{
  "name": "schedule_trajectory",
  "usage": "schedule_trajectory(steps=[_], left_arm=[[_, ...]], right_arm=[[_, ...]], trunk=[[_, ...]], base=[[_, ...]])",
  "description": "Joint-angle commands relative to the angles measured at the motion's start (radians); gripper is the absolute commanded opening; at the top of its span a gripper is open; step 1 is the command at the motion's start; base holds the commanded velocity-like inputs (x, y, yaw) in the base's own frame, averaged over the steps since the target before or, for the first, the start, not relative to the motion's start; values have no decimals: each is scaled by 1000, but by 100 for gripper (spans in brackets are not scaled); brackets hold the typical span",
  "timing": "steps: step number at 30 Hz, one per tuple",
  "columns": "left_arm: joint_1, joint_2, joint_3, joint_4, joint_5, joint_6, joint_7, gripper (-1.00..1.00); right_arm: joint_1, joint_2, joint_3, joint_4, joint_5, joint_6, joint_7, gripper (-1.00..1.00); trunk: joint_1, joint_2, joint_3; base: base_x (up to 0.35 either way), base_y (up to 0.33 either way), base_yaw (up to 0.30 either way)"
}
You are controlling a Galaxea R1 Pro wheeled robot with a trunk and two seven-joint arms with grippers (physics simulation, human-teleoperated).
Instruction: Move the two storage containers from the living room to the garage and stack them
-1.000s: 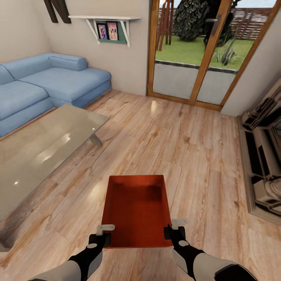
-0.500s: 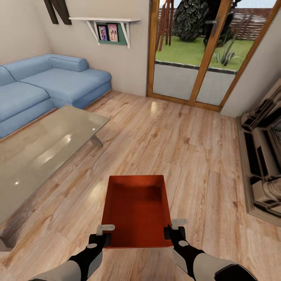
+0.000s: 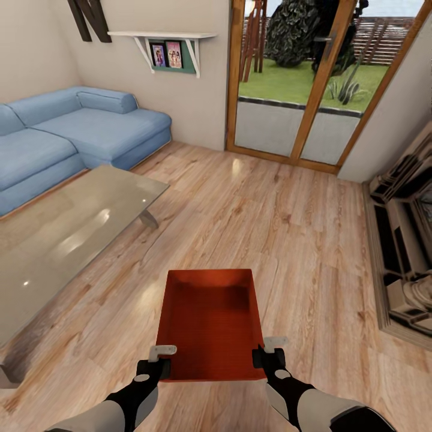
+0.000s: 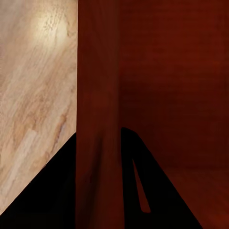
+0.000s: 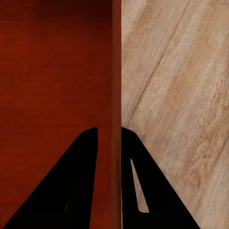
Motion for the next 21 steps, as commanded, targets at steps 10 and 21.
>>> schedule_trajectory(steps=[10,21], left_arm=[[0,0,13,3,12,-5,12,-100],[0,0,13,3,12,-6,12,-100]], right_arm=[[-1,6,-42,-1,5,-3,-3,-100],[-1,6,-42,-1,5,-3,-3,-100]], trunk=[[0,0,15],[0,0,33]], base=[[0,0,0],[0,0,0]])
